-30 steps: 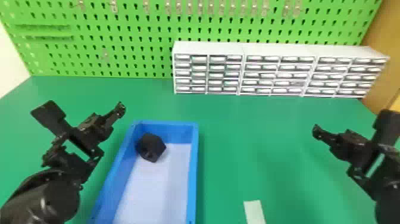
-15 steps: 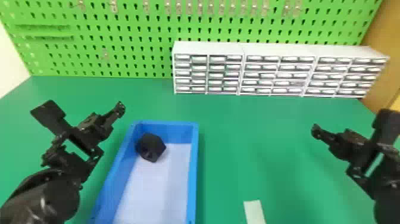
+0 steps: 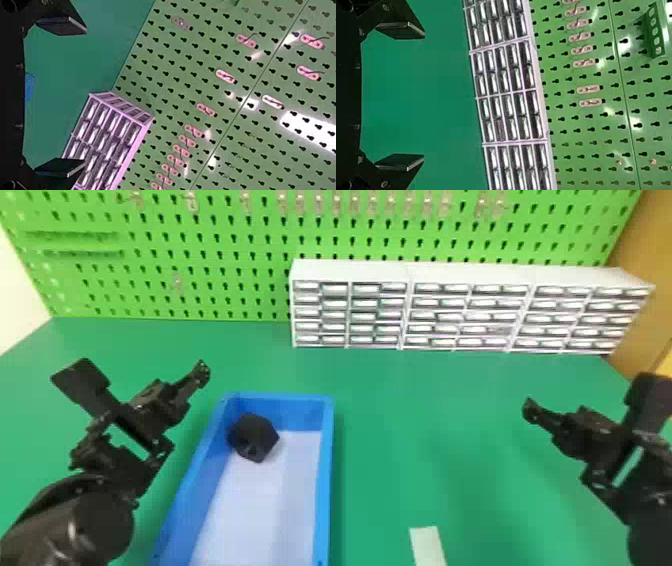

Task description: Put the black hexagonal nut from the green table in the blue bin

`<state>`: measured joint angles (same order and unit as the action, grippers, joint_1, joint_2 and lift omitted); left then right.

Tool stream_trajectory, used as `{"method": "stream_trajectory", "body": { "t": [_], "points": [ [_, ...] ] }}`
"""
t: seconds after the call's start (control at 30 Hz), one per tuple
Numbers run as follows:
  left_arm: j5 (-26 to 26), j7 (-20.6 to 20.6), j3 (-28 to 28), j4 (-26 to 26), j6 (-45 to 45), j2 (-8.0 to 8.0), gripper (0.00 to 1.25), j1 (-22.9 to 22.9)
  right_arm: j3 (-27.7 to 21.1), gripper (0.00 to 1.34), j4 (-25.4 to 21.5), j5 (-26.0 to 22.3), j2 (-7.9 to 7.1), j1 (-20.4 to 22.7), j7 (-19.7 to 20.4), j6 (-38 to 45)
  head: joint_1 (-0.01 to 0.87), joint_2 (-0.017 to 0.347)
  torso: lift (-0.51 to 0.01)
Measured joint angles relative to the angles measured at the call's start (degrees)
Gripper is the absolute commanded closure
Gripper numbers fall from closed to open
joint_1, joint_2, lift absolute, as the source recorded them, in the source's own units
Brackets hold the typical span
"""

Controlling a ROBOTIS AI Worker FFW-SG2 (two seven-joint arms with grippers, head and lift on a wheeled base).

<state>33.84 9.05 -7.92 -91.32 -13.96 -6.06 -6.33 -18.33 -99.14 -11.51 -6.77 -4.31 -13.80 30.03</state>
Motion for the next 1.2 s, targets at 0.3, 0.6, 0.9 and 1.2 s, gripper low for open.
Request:
{"method": "stream_trajectory", "body": {
  "t": [0.3, 0.6, 0.9, 1.2],
  "points": [
    [0.0, 0.0, -0.1, 0.0, 0.0, 0.0, 0.11, 0.0, 0.0, 0.2, 0.0, 0.1, 0.08, 0.0, 0.0, 0.0, 0.666, 0.032, -0.1],
    [-0.1, 0.0, -0.1, 0.0, 0.0, 0.0, 0.11, -0.1, 0.0, 0.2, 0.0, 0.1, 0.09, 0.0, 0.0, 0.0, 0.666, 0.032, -0.1],
    [-0.1, 0.0, -0.1, 0.0, 0.0, 0.0, 0.11, -0.1, 0.1, 0.2, 0.0, 0.1, 0.09, 0.0, 0.0, 0.0, 0.666, 0.032, -0.1],
    [-0.2, 0.0, -0.1, 0.0, 0.0, 0.0, 0.11, -0.1, 0.1, 0.2, 0.0, 0.2, 0.09, -0.1, 0.0, 0.0, 0.666, 0.032, -0.1]
  ]
}}
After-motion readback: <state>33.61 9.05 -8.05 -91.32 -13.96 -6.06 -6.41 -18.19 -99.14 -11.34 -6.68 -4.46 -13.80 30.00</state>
